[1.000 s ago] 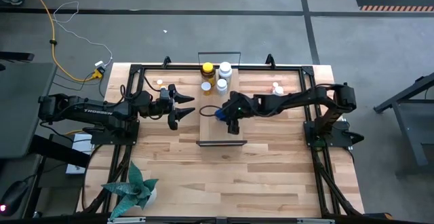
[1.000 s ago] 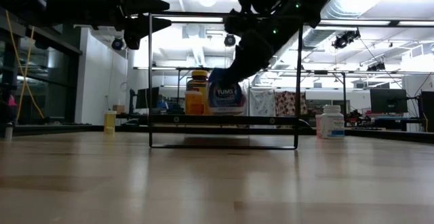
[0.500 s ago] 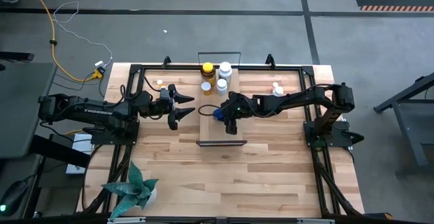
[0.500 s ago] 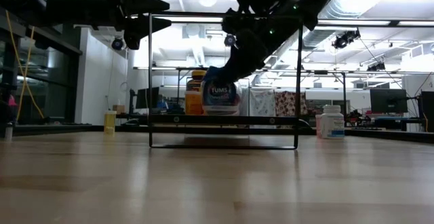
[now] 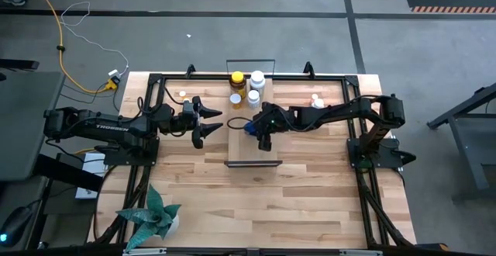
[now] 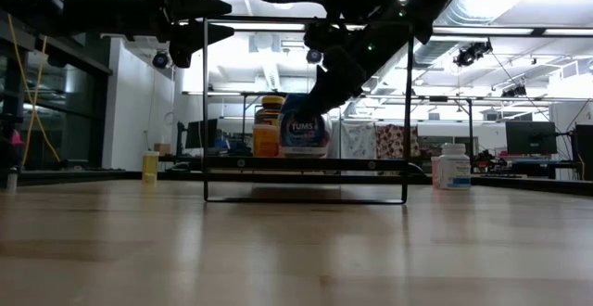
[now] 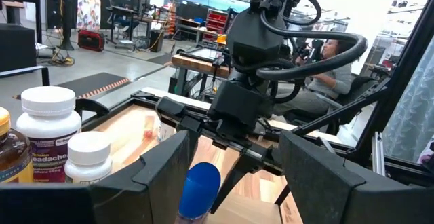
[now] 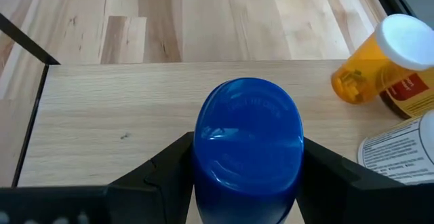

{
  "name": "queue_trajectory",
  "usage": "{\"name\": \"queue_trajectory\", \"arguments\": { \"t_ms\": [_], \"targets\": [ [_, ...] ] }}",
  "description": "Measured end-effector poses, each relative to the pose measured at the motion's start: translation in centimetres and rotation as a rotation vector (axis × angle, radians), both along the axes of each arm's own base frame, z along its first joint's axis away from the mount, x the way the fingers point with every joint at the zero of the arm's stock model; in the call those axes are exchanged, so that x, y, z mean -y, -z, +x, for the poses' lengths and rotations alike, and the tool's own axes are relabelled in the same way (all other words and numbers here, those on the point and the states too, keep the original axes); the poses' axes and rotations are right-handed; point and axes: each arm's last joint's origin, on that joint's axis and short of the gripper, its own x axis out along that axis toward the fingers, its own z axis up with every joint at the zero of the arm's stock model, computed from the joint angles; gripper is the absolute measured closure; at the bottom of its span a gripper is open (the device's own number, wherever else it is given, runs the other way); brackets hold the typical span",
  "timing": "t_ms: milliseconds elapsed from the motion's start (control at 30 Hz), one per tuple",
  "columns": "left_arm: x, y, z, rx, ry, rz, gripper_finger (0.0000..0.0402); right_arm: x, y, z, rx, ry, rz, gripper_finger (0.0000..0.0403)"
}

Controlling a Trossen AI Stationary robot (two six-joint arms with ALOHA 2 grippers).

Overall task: Pick and place medicine bottles onto shelf by color
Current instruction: Put the blue medicine bottle on the shelf, then put the white and blue medicine bottle on the shelf

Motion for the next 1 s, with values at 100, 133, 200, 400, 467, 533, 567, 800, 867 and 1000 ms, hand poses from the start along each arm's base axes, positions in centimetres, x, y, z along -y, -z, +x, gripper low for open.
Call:
{"name": "queue_trajectory", "arguments": {
  "t_ms": [100,133,200,400,467,533,567,800,867,1000],
  "targets": [
    [0.0,0.0,0.0,0.000,0.000,0.000,0.0183,0.0,0.0,0.0,0.000,-0.003,-0.001,0.0206],
    [0.0,0.0,0.0,0.000,0.000,0.000,0.0183,0.0,0.0,0.0,0.000,-0.004,0.000,0.0205],
    [0.0,0.0,0.0,0.000,0.000,0.000,0.0183,0.0,0.0,0.0,0.000,-0.008,0.002,0.0202],
    [0.0,0.0,0.0,0.000,0.000,0.000,0.0183,-0.1,0.0,0.0,0.004,-0.009,0.003,0.0166],
    [0.0,0.0,0.0,0.000,0.000,0.000,0.0183,-0.1,-0.1,0.0,0.004,-0.009,0.003,0.0151],
    [0.0,0.0,0.0,0.000,0.000,0.000,0.0183,0.0,0.0,0.0,0.003,-0.003,-0.002,0.0139],
    [0.0,0.0,0.0,0.000,0.000,0.000,0.0183,0.0,0.0,0.0,0.002,0.007,-0.011,0.0134],
    [0.0,0.0,0.0,0.000,0.000,0.000,0.0183,0.1,-0.6,-0.2,0.009,0.033,-0.039,0.0127],
    [0.0,0.0,0.0,0.000,0.001,0.000,0.0183,0.1,-1.2,-0.4,0.029,0.023,-0.042,0.0128],
    [0.0,0.0,0.0,-0.002,0.001,-0.001,0.0183,-0.5,-2.1,-0.6,0.056,-0.015,-0.041,0.0128]
  ]
}}
